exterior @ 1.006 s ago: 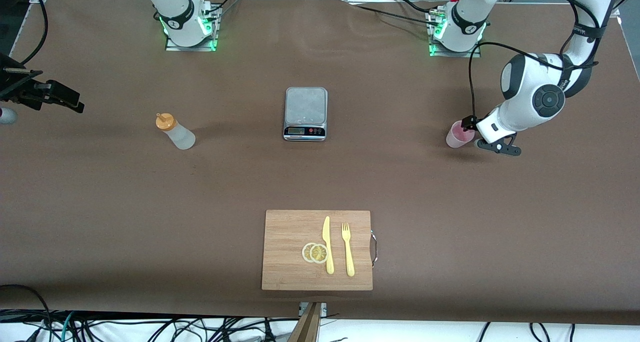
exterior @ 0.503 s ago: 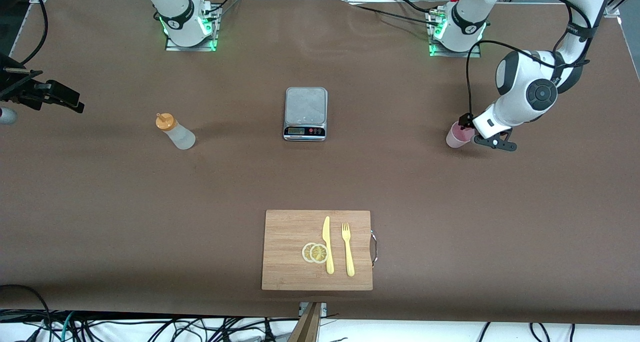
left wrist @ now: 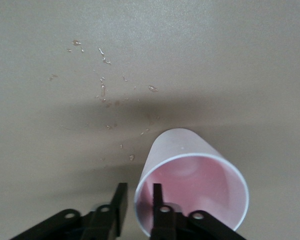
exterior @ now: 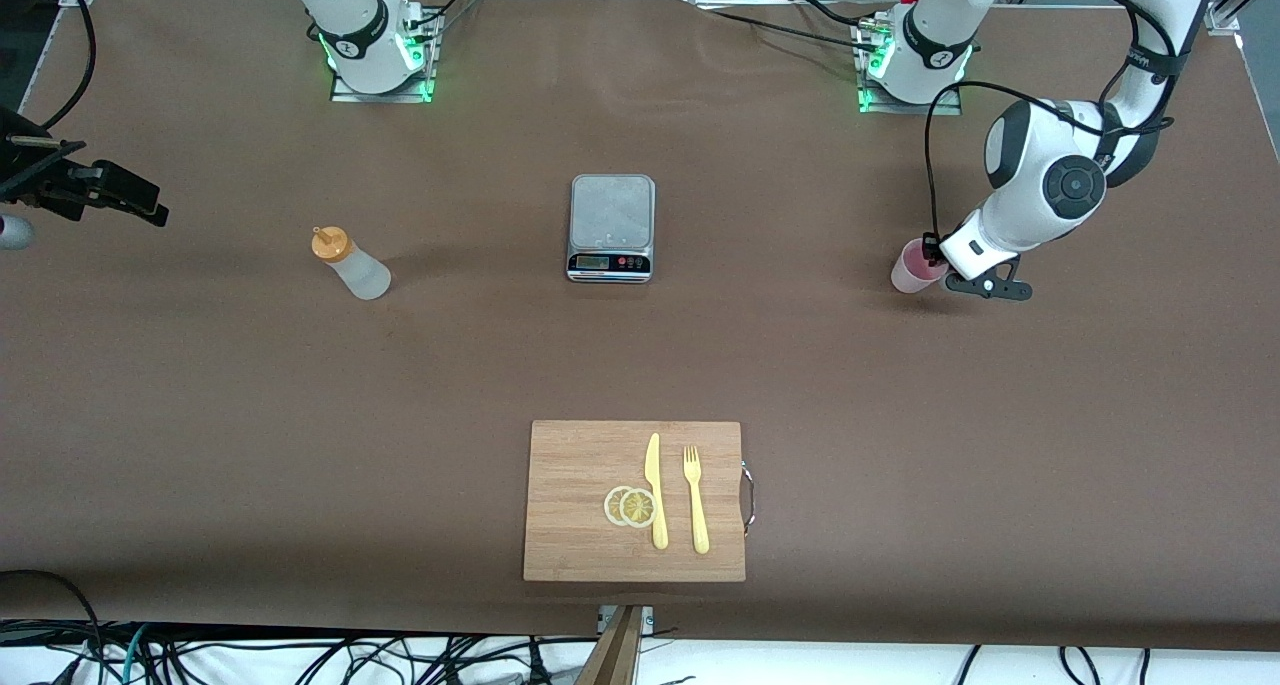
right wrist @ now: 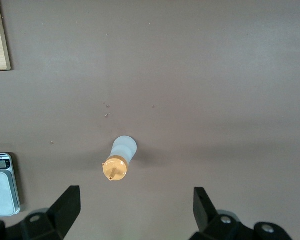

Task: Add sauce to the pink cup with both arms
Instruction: 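Close the left gripper on the pink cup rim, then carry the pink cup with the left gripper over the scale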

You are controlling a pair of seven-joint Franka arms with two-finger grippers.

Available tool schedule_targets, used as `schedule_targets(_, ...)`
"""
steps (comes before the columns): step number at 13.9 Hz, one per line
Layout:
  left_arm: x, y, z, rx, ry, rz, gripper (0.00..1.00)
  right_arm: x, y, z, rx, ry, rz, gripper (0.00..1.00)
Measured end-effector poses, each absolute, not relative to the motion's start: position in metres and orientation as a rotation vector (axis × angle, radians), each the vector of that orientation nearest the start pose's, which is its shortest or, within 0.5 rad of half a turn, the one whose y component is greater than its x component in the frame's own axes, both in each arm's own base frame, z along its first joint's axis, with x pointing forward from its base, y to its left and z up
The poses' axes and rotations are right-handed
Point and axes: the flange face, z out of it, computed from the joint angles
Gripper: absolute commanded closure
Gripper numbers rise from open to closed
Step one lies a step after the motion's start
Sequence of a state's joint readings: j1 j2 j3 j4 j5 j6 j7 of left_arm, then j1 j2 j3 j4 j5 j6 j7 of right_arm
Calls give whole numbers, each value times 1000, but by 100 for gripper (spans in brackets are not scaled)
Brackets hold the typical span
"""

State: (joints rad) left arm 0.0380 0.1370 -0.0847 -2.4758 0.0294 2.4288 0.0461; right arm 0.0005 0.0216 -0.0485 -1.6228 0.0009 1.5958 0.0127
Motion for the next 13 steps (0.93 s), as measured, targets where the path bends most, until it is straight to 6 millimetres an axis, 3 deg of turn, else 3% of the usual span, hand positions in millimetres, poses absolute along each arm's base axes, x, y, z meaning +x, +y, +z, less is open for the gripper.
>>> schedule_targets(5,461,-30,232,-3134,167,252,100,560,-27,590,-3138,95,77,0)
schedule_targets(8,484,-53,256,-3146,175,191,100,560,-27,590,-3138,96,77,0)
schedule_targets(11,506,-127,299,-3158,204,159,100,560,-27,590,-3138,96,77,0)
schedule_targets(13,501,-190,319,-3153,221,143,100,560,-27,590,-3138,96,77,0)
